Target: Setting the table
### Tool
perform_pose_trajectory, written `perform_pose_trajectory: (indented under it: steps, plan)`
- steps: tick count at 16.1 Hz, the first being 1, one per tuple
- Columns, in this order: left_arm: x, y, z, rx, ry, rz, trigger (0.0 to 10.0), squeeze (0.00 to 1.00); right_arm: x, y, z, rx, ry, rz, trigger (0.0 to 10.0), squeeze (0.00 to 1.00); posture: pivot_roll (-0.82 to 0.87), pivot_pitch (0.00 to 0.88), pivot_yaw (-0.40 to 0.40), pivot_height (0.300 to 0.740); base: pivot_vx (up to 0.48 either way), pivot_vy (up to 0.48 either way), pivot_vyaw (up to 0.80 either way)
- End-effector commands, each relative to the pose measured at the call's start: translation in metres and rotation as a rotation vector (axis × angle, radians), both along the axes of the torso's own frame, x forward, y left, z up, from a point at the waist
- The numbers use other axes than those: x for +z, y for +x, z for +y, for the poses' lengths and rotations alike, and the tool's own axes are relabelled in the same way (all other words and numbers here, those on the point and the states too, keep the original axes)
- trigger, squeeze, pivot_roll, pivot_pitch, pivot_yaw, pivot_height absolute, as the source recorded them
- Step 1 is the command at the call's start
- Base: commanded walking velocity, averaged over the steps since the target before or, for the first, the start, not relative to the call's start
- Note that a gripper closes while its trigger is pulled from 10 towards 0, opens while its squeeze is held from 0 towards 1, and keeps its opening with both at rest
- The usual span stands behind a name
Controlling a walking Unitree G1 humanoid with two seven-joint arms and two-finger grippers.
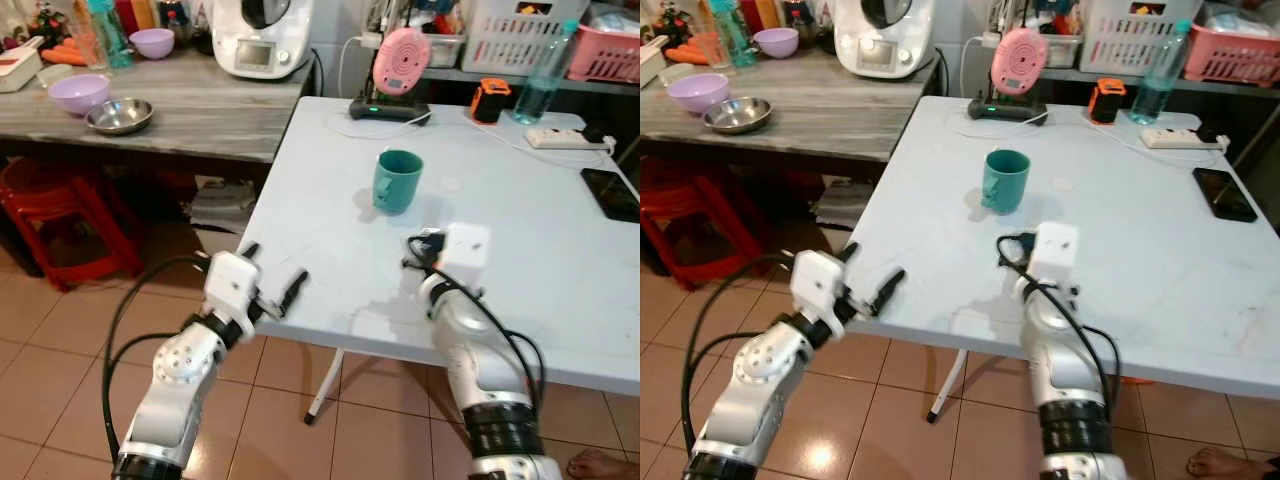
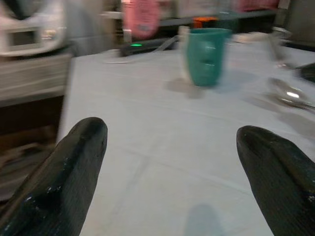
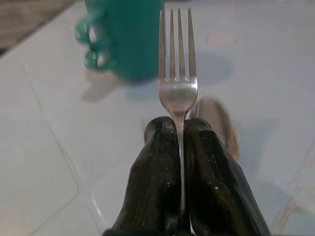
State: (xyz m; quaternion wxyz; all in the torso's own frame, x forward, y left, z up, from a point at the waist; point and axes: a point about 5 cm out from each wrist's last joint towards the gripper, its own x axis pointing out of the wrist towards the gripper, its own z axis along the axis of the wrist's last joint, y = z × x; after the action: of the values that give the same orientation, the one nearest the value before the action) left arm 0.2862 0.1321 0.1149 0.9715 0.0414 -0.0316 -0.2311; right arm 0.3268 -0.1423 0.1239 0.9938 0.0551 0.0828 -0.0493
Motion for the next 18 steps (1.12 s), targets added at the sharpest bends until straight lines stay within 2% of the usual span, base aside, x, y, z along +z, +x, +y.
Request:
perform_pose_trajectory:
  steps: [1,3,5,9,14,18]
  plan:
    - [0.000,0.006,0.005,0.060,-0.026,0.014,10.0,0.00,0.006,-0.005,-0.001,0.012,-0.021,-0.049,10.0,0.00,-0.04,0.000,-0.014,0.740,0.000,0.000,0.00]
    - [-0.001,0.009,0.007,0.097,-0.070,0.038,10.0,0.00,0.007,-0.014,-0.008,-0.015,-0.020,-0.073,10.0,0.00,-0.05,0.000,-0.013,0.740,0.000,0.000,0.00]
    - [-0.001,0.011,0.006,0.102,-0.073,0.034,10.0,0.00,0.008,-0.021,-0.016,-0.040,-0.029,-0.081,10.0,0.00,-0.05,0.000,-0.012,0.740,0.000,0.000,-0.20]
    - [-0.001,0.014,0.004,0.125,-0.086,0.034,10.0,0.00,0.009,-0.026,-0.026,-0.059,-0.047,-0.088,10.0,0.00,-0.06,0.000,-0.009,0.740,0.000,0.342,-0.77]
    - [0.000,0.014,0.001,0.122,-0.089,0.024,10.0,0.00,0.006,-0.028,-0.019,-0.045,-0.042,-0.083,10.0,0.00,-0.05,0.000,-0.010,0.740,0.000,0.439,-0.69]
    - [0.001,0.015,0.002,0.122,-0.083,0.017,10.0,0.00,0.007,-0.027,-0.013,-0.013,-0.049,-0.097,10.0,0.00,-0.04,0.000,-0.010,0.740,0.000,0.446,0.00]
